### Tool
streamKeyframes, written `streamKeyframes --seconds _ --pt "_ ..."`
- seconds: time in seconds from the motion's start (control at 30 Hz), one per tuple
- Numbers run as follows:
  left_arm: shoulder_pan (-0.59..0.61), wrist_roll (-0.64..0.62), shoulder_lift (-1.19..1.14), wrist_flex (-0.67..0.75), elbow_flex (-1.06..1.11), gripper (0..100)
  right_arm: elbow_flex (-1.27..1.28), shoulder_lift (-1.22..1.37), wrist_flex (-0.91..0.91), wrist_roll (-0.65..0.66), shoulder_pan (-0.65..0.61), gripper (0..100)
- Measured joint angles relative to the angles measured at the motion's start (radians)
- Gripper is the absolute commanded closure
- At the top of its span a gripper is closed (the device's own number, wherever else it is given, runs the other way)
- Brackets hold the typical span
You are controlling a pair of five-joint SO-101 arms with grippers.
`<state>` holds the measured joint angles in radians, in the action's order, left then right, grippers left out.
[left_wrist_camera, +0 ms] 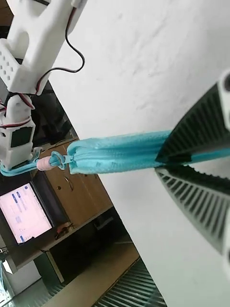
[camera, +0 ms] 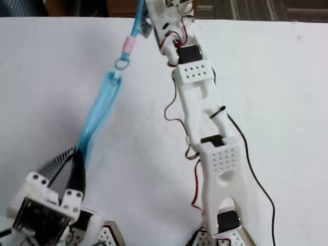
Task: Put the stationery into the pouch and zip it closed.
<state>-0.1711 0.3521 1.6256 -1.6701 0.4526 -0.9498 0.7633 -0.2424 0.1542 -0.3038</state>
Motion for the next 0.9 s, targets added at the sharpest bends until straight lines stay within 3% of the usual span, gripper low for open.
streamKeyframes --seconds 0.2,0.43,0.53,0.67,0.9 --pt "0.003 0.026 0.020 -0.089 -0.175 98 0.000 0.029 0.005 0.002 0.081 98.3" --pt "0.000 0.026 0.018 -0.089 -0.173 98 -0.009 0.031 -0.012 0.014 0.101 98.3" --pt "0.009 0.026 0.018 -0.054 -0.146 98 -0.034 0.031 -0.092 0.066 0.086 98.3" --pt "0.121 0.026 0.018 0.046 -0.068 98 -0.084 0.031 -0.215 0.155 0.052 98.1" --pt "0.275 -0.046 0.018 0.272 0.195 97 -0.106 0.029 -0.638 0.362 0.043 98.1"
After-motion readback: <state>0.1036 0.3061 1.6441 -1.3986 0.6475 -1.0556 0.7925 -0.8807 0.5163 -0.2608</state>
